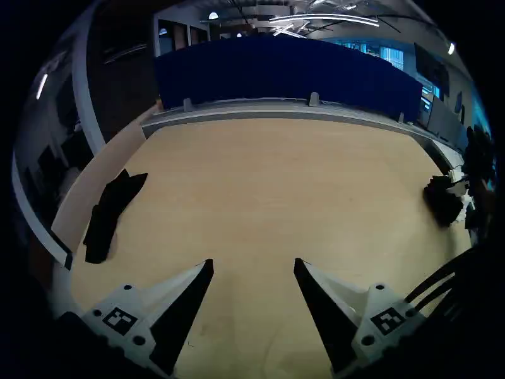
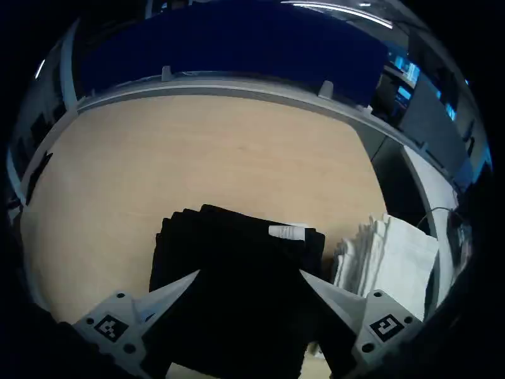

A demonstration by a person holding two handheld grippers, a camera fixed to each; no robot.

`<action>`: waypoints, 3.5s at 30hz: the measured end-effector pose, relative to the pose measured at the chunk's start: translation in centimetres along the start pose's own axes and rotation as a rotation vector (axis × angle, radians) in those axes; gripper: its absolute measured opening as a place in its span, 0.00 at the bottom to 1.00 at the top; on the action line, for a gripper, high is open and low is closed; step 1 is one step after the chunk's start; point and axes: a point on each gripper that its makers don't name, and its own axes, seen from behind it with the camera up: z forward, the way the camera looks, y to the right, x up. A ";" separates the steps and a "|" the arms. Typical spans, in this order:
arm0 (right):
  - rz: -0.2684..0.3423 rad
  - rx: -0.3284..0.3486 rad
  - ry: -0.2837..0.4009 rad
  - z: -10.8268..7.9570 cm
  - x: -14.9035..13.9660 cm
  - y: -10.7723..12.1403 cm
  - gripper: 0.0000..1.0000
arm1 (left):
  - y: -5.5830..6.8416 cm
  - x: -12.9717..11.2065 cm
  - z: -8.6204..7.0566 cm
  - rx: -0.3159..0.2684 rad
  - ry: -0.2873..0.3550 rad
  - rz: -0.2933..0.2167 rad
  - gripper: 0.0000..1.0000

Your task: Fold towel

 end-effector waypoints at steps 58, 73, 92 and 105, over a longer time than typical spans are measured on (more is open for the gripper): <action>0.095 -0.155 0.578 -11.7 8.4 -1.1 1.00 | 0.7 1.3 -0.3 -0.048 0.039 0.020 0.95; 0.151 -0.246 0.842 -17.6 11.6 -2.0 1.00 | 0.4 3.2 -0.3 -0.062 0.093 0.026 0.95; 0.119 -0.177 0.903 -19.0 16.1 -11.9 1.00 | -1.8 9.9 -0.9 -0.059 0.281 0.012 0.95; 0.137 -0.123 0.917 -18.8 17.6 -17.6 1.00 | -3.9 14.9 -1.8 -0.065 0.426 0.001 0.94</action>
